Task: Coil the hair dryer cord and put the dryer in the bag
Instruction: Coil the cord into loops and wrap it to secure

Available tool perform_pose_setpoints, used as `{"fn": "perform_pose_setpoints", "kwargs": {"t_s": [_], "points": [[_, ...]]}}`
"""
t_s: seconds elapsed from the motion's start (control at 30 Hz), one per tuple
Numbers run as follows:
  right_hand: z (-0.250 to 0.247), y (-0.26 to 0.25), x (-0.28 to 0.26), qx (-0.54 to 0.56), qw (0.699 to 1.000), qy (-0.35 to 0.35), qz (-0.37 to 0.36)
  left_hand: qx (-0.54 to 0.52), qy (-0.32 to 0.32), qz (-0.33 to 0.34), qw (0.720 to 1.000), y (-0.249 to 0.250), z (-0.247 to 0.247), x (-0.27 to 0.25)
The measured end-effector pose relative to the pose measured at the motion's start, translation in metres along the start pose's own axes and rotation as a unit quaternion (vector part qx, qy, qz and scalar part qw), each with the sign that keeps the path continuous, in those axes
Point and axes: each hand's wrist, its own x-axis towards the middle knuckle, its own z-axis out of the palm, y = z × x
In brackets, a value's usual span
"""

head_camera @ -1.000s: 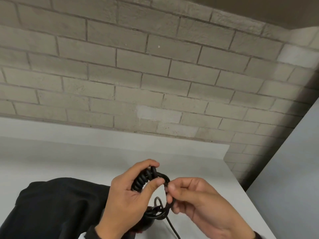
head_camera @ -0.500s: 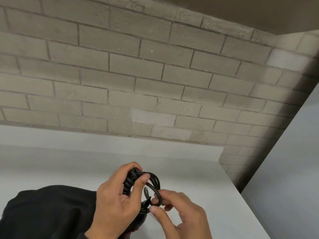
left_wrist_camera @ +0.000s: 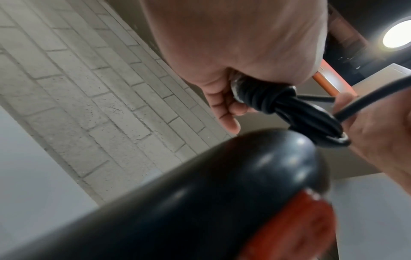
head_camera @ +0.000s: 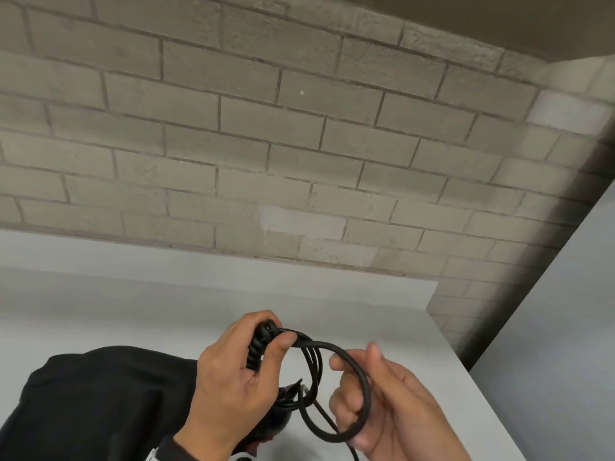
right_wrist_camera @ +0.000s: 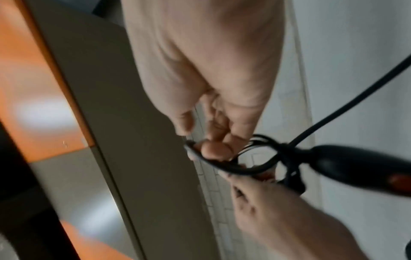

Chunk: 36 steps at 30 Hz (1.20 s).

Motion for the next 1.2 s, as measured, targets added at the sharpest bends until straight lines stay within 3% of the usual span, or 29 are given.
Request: {"fn": "perform_pose_setpoints", "kwargs": {"t_s": [0.1, 0.13, 0.2, 0.27, 0.3, 0.33, 0.37, 0.4, 0.47, 0.5, 0.53, 0.6, 0.63, 0.7, 0.73, 0.77, 0.87, 0.93, 1.0, 1.03, 1.13, 1.2], "points": [[-0.012, 0.022, -0.003, -0.164, 0.976, -0.031, -0.138, -0.002, 0.02, -0.029, 0.999, -0.003, -0.003, 0.001], [-0.018, 0.032, -0.002, -0.264, 0.945, -0.039, -0.188, -0.001, 0.023, -0.032, 0.999, -0.003, -0.003, 0.001], [-0.025, 0.051, 0.0, -0.434, 0.85, -0.016, -0.299, 0.003, 0.023, -0.033, 0.999, -0.001, -0.002, 0.002], [-0.032, 0.065, 0.002, -0.497, 0.78, 0.002, -0.38, 0.005, 0.014, -0.031, 0.999, 0.0, 0.001, 0.001], [-0.033, 0.069, 0.004, -0.503, 0.763, 0.006, -0.406, 0.008, 0.013, -0.031, 0.999, 0.0, 0.001, 0.0], [-0.033, 0.073, 0.003, -0.488, 0.763, 0.003, -0.424, 0.011, 0.016, -0.032, 0.999, 0.0, 0.001, 0.0], [-0.031, 0.073, 0.001, -0.449, 0.795, 0.005, -0.408, 0.014, 0.019, -0.033, 0.999, -0.001, 0.001, 0.0], [-0.024, 0.065, -0.002, -0.389, 0.852, 0.018, -0.35, 0.015, 0.019, -0.035, 0.999, -0.001, 0.0, 0.0], [-0.03, 0.06, -0.009, -0.22, 0.936, 0.087, -0.259, 0.015, 0.019, -0.042, 0.999, -0.002, -0.001, -0.001], [-0.033, 0.053, -0.015, -0.107, 0.969, 0.055, -0.217, 0.015, 0.022, -0.047, 0.999, -0.003, -0.002, -0.002], [-0.035, 0.042, -0.017, -0.009, 0.983, 0.009, -0.184, 0.015, 0.029, -0.055, 0.998, -0.004, -0.004, -0.002], [-0.048, 0.017, -0.027, -0.021, 0.981, 0.019, -0.19, 0.024, 0.053, -0.074, 0.996, -0.007, -0.009, 0.001], [-0.057, 0.018, -0.031, -0.097, 0.972, 0.03, -0.21, 0.032, 0.064, -0.081, 0.994, -0.009, -0.012, 0.003], [-0.071, 0.009, -0.034, -0.223, 0.973, -0.004, -0.058, 0.042, 0.078, -0.086, 0.992, -0.012, -0.017, 0.006], [-0.069, 0.014, -0.035, -0.257, 0.966, 0.006, 0.002, 0.043, 0.078, -0.086, 0.992, -0.013, -0.018, 0.007], [-0.069, 0.015, -0.039, -0.277, 0.959, 0.06, 0.008, 0.042, 0.079, -0.089, 0.992, -0.013, -0.017, 0.006], [-0.062, 0.039, -0.041, -0.348, 0.901, 0.214, -0.149, 0.026, 0.084, -0.11, 0.99, -0.012, -0.011, 0.002], [-0.062, 0.057, -0.037, -0.446, 0.812, 0.283, -0.251, 0.019, 0.084, -0.116, 0.989, -0.01, -0.007, 0.0], [-0.051, 0.061, -0.032, -0.465, 0.749, 0.316, -0.351, 0.015, 0.084, -0.117, 0.99, -0.009, -0.005, -0.001], [-0.037, 0.063, -0.031, -0.476, 0.732, 0.308, -0.378, 0.014, 0.083, -0.116, 0.99, -0.008, -0.004, 0.0], [-0.009, 0.083, -0.026, -0.554, 0.723, 0.223, -0.348, 0.021, 0.083, -0.112, 0.99, -0.005, -0.002, -0.001], [-0.001, 0.1, -0.021, -0.556, 0.753, 0.198, -0.291, 0.021, 0.081, -0.11, 0.99, -0.002, 0.0, -0.003]]}}
